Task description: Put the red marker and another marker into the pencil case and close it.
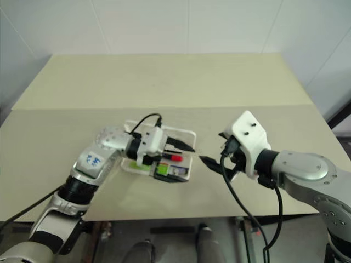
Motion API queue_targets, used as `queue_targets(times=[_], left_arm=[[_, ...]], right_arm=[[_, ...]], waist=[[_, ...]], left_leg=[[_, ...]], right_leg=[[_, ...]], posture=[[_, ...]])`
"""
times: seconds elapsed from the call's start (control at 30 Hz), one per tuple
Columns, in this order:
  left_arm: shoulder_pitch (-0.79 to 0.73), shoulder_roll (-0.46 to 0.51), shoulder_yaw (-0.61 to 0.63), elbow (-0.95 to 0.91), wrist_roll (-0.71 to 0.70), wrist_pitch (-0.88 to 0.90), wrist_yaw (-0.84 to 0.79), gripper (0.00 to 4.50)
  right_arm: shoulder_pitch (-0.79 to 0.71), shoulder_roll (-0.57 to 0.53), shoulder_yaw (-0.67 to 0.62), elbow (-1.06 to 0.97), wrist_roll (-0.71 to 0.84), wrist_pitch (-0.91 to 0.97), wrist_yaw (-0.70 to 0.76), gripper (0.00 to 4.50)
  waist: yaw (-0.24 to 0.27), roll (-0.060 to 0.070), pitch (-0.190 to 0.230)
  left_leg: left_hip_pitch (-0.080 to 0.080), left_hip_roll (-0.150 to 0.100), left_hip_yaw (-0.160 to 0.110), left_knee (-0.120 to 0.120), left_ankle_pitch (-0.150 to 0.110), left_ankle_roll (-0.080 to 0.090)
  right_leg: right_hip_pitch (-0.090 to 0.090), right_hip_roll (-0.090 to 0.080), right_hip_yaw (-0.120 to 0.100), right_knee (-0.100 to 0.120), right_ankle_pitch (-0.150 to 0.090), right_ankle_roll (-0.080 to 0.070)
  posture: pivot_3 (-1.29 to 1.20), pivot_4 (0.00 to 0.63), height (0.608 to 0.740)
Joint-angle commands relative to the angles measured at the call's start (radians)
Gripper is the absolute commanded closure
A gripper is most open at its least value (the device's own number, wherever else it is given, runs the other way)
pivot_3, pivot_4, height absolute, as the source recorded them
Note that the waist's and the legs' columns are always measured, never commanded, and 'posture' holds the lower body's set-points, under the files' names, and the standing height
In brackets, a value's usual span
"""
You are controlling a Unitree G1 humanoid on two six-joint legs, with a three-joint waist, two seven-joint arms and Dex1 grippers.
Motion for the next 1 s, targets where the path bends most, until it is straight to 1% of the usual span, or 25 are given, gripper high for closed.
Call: queue_targets(times=[0.03, 0.2, 0.47, 0.57, 0.63, 0.67, 0.7, 0.77, 0.8, 0.9, 0.93, 0.97, 1.0], left_arm=[[-0.052, -0.020, 0.065, -0.095, -0.102, 0.085, 0.034, 0.04], [-0.095, -0.041, 0.126, -0.100, -0.166, 0.125, 0.078, 0.04], [-0.195, -0.035, 0.257, -0.037, -0.240, 0.154, 0.155, 0.04], [-0.223, -0.037, 0.295, -0.008, -0.241, 0.149, 0.199, 0.04], [-0.237, -0.017, 0.296, 0.026, -0.206, 0.132, 0.213, 0.04], [-0.242, -0.008, 0.296, 0.042, -0.193, 0.121, 0.217, 0.44], [-0.245, 0.007, 0.299, 0.061, -0.174, 0.113, 0.231, 0.64], [-0.247, 0.028, 0.304, 0.083, -0.155, 0.107, 0.249, 1.32], [-0.248, 0.032, 0.308, 0.089, -0.157, 0.108, 0.257, 1.63], [-0.254, 0.032, 0.336, 0.103, -0.168, 0.112, 0.292, 2.73], [-0.253, 0.038, 0.346, 0.108, -0.170, 0.115, 0.299, 3.00], [-0.253, 0.041, 0.351, 0.112, -0.170, 0.116, 0.303, 3.44], [-0.250, 0.047, 0.368, 0.118, -0.181, 0.124, 0.310, 3.72]], right_arm=[[-0.011, -0.019, -0.029, -0.015, 0.011, -0.019, 0.001, 0.00], [-0.010, -0.027, -0.030, -0.013, 0.009, -0.022, 0.006, 0.00], [0.002, -0.080, -0.049, 0.001, -0.009, -0.034, 0.045, 0.00], [0.002, -0.090, -0.047, 0.008, -0.016, -0.044, 0.057, 0.00], [0.001, -0.094, -0.042, 0.013, -0.021, -0.052, 0.064, 0.00], [0.001, -0.096, -0.040, 0.015, -0.024, -0.056, 0.069, 0.00], [-0.002, -0.097, -0.036, 0.018, -0.027, -0.060, 0.074, 0.00], [-0.008, -0.099, -0.030, 0.025, -0.034, -0.067, 0.083, 0.00], [-0.012, -0.099, -0.026, 0.029, -0.038, -0.072, 0.087, 0.00], [-0.026, -0.094, -0.019, 0.040, -0.045, -0.082, 0.096, 0.00], [-0.033, -0.089, -0.018, 0.045, -0.047, -0.086, 0.097, 0.00], [-0.038, -0.086, -0.016, 0.051, -0.049, -0.090, 0.099, 0.00], [-0.045, -0.079, -0.015, 0.057, -0.049, -0.096, 0.100, 0.00]], waist=[[0.000, 0.000, 0.000], [-0.001, 0.000, 0.000], [0.000, -0.001, 0.000], [0.000, -0.001, 0.001], [0.000, -0.001, 0.001], [0.000, -0.001, 0.001], [0.000, -0.001, 0.001], [-0.002, -0.001, 0.001], [-0.001, -0.001, 0.001], [0.000, -0.001, 0.001], [0.000, -0.001, 0.001], [0.000, -0.001, 0.001], [0.000, -0.001, 0.001]], left_leg=[[0.000, 0.000, 0.000, 0.000, 0.000, 0.000], [0.000, 0.000, 0.000, 0.000, 0.000, 0.000], [0.000, 0.000, 0.000, 0.000, 0.000, 0.000], [0.000, 0.000, 0.000, -0.001, 0.000, 0.000], [0.000, 0.000, 0.000, -0.001, 0.000, 0.000], [0.000, 0.000, 0.000, -0.001, 0.000, 0.000], [0.000, 0.000, 0.000, 0.000, 0.000, 0.000], [0.000, 0.000, 0.000, -0.001, 0.000, 0.000], [0.000, 0.000, 0.000, -0.001, 0.000, 0.000], [0.001, 0.000, 0.000, -0.001, 0.000, 0.000], [0.001, 0.000, 0.000, -0.001, 0.000, 0.000], [0.001, 0.000, 0.000, -0.001, 0.000, 0.000], [0.001, 0.000, 0.000, -0.001, 0.000, 0.000]], right_leg=[[0.000, 0.000, 0.000, 0.000, 0.000, 0.000], [0.001, 0.000, 0.000, -0.001, 0.000, 0.000], [0.001, 0.000, 0.000, -0.002, 0.000, 0.000], [0.001, 0.000, 0.000, -0.003, 0.000, 0.001], [0.001, 0.000, 0.000, -0.004, 0.001, 0.002], [0.001, 0.000, 0.000, -0.004, 0.001, 0.002], [0.000, 0.000, 0.000, -0.004, 0.001, 0.002], [0.001, 0.000, 0.000, -0.004, 0.001, 0.002], [0.001, 0.000, 0.000, -0.004, 0.001, 0.002], [0.000, 0.000, 0.000, -0.004, 0.001, 0.002], [0.000, 0.000, 0.000, -0.004, 0.001, 0.002], [0.000, 0.000, 0.000, -0.004, 0.001, 0.002], [0.000, 0.000, 0.000, -0.004, 0.002, 0.003]], posture=[[0.00, 0.150, 0.740], [0.00, 0.150, 0.740], [0.00, 0.150, 0.740], [0.00, 0.150, 0.740], [0.00, 0.150, 0.740], [0.00, 0.150, 0.740], [0.00, 0.150, 0.740], [0.00, 0.150, 0.740], [0.00, 0.150, 0.740], [0.00, 0.150, 0.740], [0.00, 0.150, 0.740], [0.00, 0.150, 0.740], [0.00, 0.150, 0.740]])
